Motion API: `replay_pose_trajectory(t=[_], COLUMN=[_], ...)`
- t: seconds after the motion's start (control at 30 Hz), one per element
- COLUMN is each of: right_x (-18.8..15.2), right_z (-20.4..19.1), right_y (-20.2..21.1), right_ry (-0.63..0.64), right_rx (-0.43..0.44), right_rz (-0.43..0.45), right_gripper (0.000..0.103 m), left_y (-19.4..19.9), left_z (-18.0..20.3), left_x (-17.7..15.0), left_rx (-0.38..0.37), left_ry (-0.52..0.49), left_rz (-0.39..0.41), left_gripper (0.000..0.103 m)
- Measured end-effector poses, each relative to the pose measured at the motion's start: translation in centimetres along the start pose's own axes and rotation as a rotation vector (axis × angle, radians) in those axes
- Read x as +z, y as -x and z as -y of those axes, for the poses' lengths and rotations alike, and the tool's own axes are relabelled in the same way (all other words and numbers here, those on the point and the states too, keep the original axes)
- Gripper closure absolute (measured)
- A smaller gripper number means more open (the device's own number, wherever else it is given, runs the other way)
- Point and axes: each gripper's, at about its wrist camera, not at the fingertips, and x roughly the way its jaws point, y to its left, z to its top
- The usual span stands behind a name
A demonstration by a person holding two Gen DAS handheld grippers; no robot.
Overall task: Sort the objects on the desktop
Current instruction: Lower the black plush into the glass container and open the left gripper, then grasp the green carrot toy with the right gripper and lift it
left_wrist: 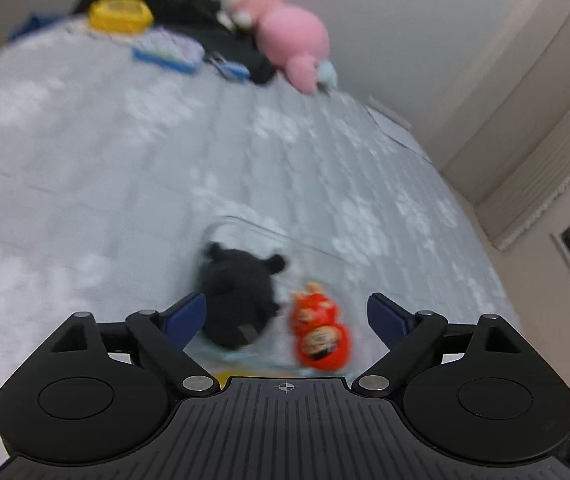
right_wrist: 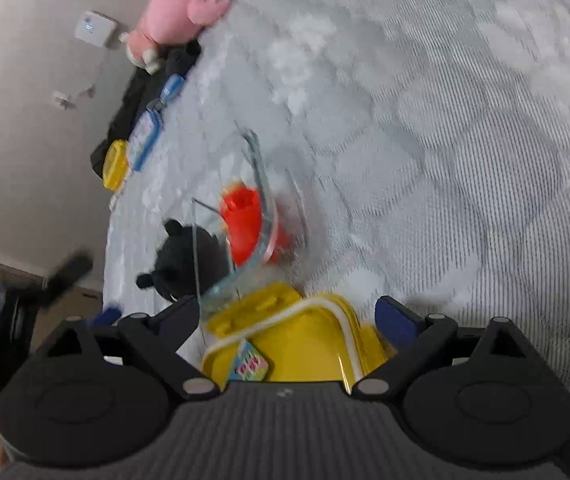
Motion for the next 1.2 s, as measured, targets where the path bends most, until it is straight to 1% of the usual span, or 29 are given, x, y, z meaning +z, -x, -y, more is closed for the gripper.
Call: replay_pose_trajectory(t=[0.1,0.17,0.2,0.27,0.33,0.4,0.53,0.57,0.63,0.7,0.8,0.83,0.87,0.9,0.97,1.03,1.2], right_x=[-0.5,-1.3,-1.9,-3.7,-5.9,-7.9,-11.2,-11.9,-12.8,-13.5,-14.3,-14.6,-14.9,-15.2,-15.3,-14.8,-12.3], right_z=[-1.2,-2.4,-3.3,-5.4,-7.6,-8.9,-10.5,-10.9,-11.5,-12.1,-12.7,-12.9,-13.1,-13.1,-13.0,-12.9,-12.9], right_y=[0.1,0.1,0.3,0.8,1.3,1.3,-0.1,-0.6,-1.6,-2.6,-4.0,-4.5,-4.9,-5.3,-5.7,-5.2,-2.9], right_ry=[0.076,0.150,0.200,0.325,0.467,0.573,0.754,0.805,0.899,0.974,1.041,1.065,1.085,1.102,1.099,1.062,0.947], right_rx=[0.014,0.016,0.023,0.058,0.062,0.043,0.022,0.000,-0.067,-0.113,-0.141,-0.155,-0.173,-0.197,-0.201,-0.189,-0.150], right_rz=[0.012,-0.004,-0.015,-0.038,-0.071,-0.119,-0.257,-0.270,-0.252,-0.243,-0.246,-0.251,-0.259,-0.273,-0.280,-0.273,-0.222], right_gripper=[0.016,0.023,0.023,0.023,0.021,0.019,0.020,0.020,0.021,0.022,0.031,0.036,0.045,0.052,0.054,0.054,0.054], left_y=[0.8,0.7,0.3,-0.2,-0.6,-1.0,-1.8,-1.9,-2.0,-2.0,-2.1,-2.2,-2.2,-2.3,-2.4,-2.4,-2.5], left_z=[-1.7,-3.1,-3.7,-4.6,-5.4,-6.1,-7.3,-7.3,-7.3,-7.1,-7.2,-7.4,-7.5,-7.7,-8.0,-8.3,-8.3], left_x=[-1.5,-1.7,-1.4,-0.9,-0.6,-0.5,-0.9,-0.9,-0.9,-1.0,-1.0,-1.1,-1.2,-1.2,-1.3,-1.3,-1.4], left_rx=[0.039,0.084,0.107,0.123,0.118,0.128,0.111,0.110,0.113,0.114,0.110,0.109,0.110,0.113,0.112,0.106,0.099], left_ry=[-0.011,0.028,0.050,0.093,0.131,0.150,0.203,0.206,0.199,0.182,0.188,0.195,0.201,0.208,0.224,0.241,0.242], left_rz=[0.015,0.016,-0.002,-0.032,-0.047,-0.074,-0.139,-0.148,-0.161,-0.163,-0.172,-0.177,-0.183,-0.190,-0.199,-0.203,-0.216], left_gripper=[0.011,0.011,0.010,0.010,0.010,0.009,0.009,0.009,0.009,0.008,0.006,0.006,0.006,0.006,0.006,0.005,0.004])
